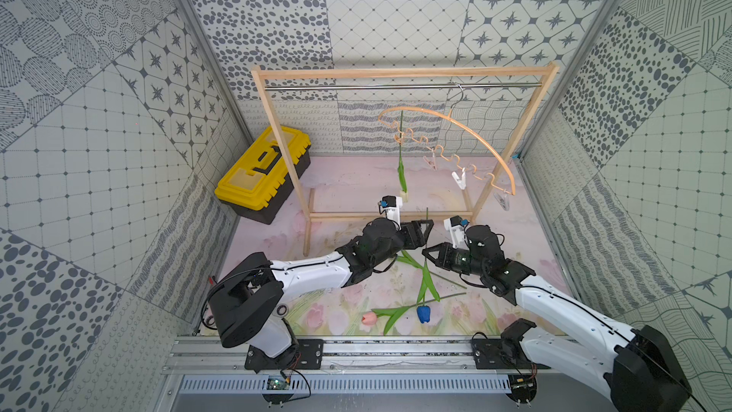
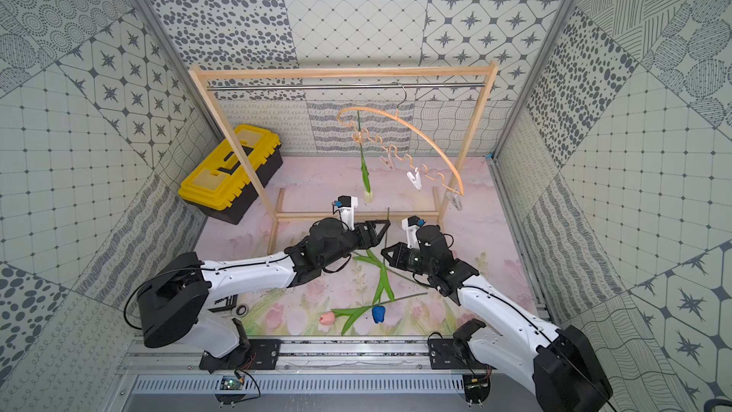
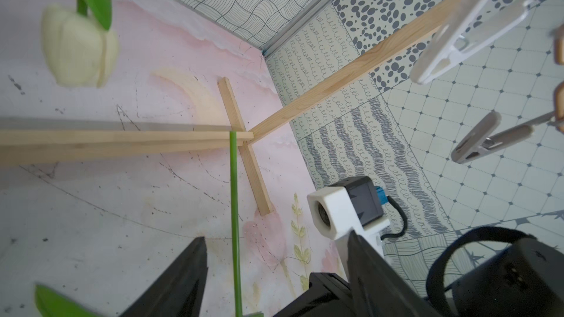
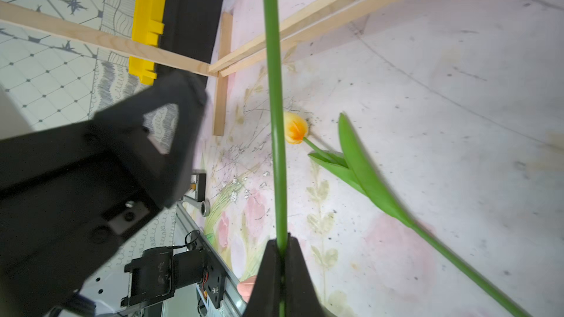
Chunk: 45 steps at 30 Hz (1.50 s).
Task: Dry the flowers on a clothes hanger
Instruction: Pick up the flower at the center of the board, then open the clamp at the hanger.
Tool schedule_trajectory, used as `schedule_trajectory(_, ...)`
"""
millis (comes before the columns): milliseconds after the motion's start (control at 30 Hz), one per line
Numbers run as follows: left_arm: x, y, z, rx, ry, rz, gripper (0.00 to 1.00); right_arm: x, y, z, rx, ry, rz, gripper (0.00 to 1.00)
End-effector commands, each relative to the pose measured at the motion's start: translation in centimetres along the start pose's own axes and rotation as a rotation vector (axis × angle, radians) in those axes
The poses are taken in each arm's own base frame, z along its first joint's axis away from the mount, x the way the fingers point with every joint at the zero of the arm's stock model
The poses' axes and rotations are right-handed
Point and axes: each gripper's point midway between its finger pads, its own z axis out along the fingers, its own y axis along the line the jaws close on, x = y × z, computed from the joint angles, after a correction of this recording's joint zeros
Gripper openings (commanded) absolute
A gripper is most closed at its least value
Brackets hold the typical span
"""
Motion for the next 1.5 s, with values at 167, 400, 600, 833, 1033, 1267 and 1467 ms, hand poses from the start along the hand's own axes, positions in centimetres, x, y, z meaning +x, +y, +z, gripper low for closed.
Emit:
schedule_trajectory(167,-7.1,-2.6,2.2,0.237,0.018,0.428,0.99,-3.9,-2.1,-1.9,0.037,-0.083,0.001,0.00)
schedule_trajectory(400,-10.8,-5.2,5.8,0.292,-0.005,0.559,0.98,-6.5,-0.2,-2.3,-0.018,-0.106,-0.033,0.00)
schedule_trajectory(600,-13.7,-6.1,7.4,0.229,-0.096,0.591,0.86,-7.1,0.2,-2.4,-0.029,-0.115,-0.040,0.00)
schedule_trajectory(833,-14.3,-6.5,9.2,0.061,-0.176,0.769,0.76,-6.8,0.1,-2.6,-0.042,-0.123,-0.030,0.00)
schedule_trajectory(1033,-15.2,-7.8,8.8,0.035,-0.271,0.802,0.58,-6.4,0.1,-2.9,-0.050,-0.127,-0.025,0.00)
schedule_trajectory(1267,-15.1,-9.0,8.1,0.106,-0.262,0.737,0.56,-6.0,0.0,-3.1,-0.044,-0.120,-0.033,0.00)
schedule_trajectory(1467,-15.8,-8.8,7.4,0.177,-0.222,0.608,0.56,-6.2,0.1,-3.2,-0.040,-0.121,-0.043,0.00)
